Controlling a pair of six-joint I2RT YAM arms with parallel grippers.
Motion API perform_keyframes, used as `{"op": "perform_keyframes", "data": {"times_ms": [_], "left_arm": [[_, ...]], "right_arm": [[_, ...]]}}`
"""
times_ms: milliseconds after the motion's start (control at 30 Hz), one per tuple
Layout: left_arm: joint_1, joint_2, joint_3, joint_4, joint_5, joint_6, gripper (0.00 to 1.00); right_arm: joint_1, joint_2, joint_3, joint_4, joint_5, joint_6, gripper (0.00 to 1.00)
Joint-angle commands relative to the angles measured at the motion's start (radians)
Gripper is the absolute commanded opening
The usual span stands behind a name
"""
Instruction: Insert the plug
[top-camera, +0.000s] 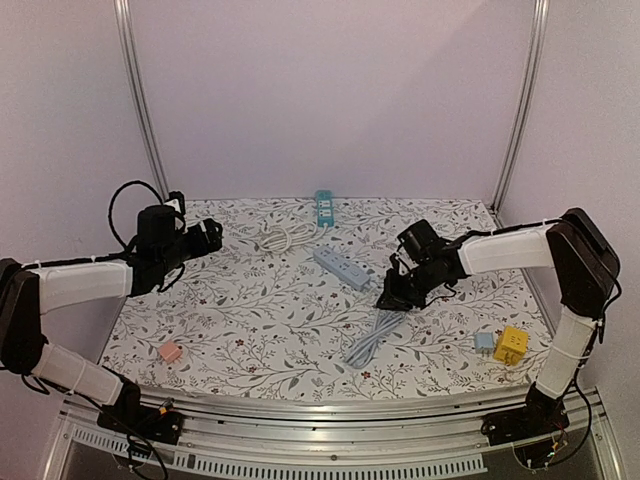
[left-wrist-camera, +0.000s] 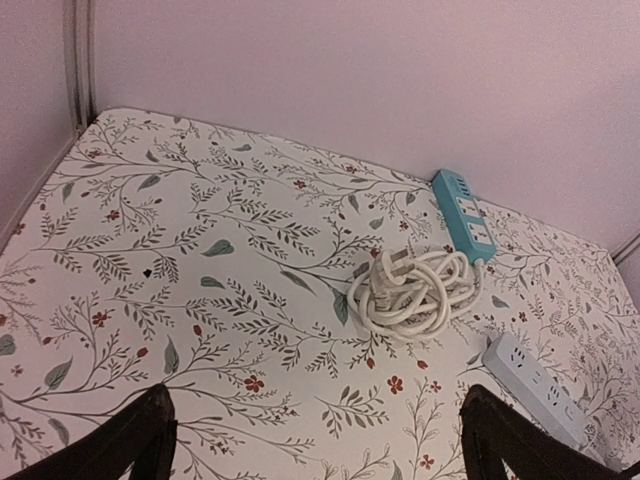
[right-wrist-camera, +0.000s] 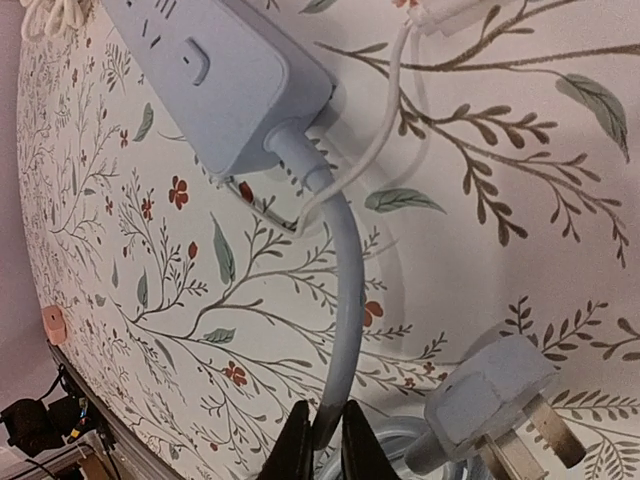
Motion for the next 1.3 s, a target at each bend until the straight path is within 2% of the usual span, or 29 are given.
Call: {"op": "perform_keyframes", "data": {"times_ms": [0,67,133,200,333,400,467,600,800,1100,1267], "left_arm": [[-0.001,-0.013,0.007,-0.009,0.01,0.005,0.99],[0.0,-0.015,0.007,-0.007,0.01,0.004,0.99],[0.0,-0.013,0.007,-0.005,0.009,0.004,0.99],[0.0,-0.012,0.007,-0.005,0.011,0.005,0.99],[0.0,-0.016,0.007,-0.008,0.013,0.003,0.99],[-0.001,-0.02,0.006,-0.01,0.01,0.004,0.99],[0.0,-0.021,0.006,-0.012,0.004,0.005,0.99],[0.001,-0.017,0.008,-0.013,0.005,0.005,0.99],[0.001,-0.016,0.009,-0.015,0.011,0.001,0.99],[0.002,-0.027,0.009,-0.026,0.012,-0.005,0.99],[0.001,-0.035,0.007,-0.029,0.011,-0.007,0.99]], "right_arm": [[0.024,-0.09,-0.049,-0.01,-0.004,0.064,0.12],[0.028,-0.12,-0.066,-0.024,-0.001,0.069,0.17],[0.029,-0.156,-0.075,-0.042,0.017,0.069,0.28],[0.029,-0.178,-0.063,-0.077,0.065,0.058,0.44],[0.029,-0.201,-0.012,-0.155,0.138,0.034,0.67],[0.029,-0.222,0.0,-0.192,0.179,0.028,0.84],[0.029,-0.262,0.004,-0.24,0.234,0.03,0.97],[0.028,-0.342,-0.007,-0.358,0.353,0.06,0.99],[0.029,-0.433,-0.051,-0.525,0.453,0.143,0.99],[0.029,-0.432,-0.072,-0.794,0.615,0.28,0.99],[0.014,-0.375,-0.121,-0.791,0.608,0.31,0.96]]}}
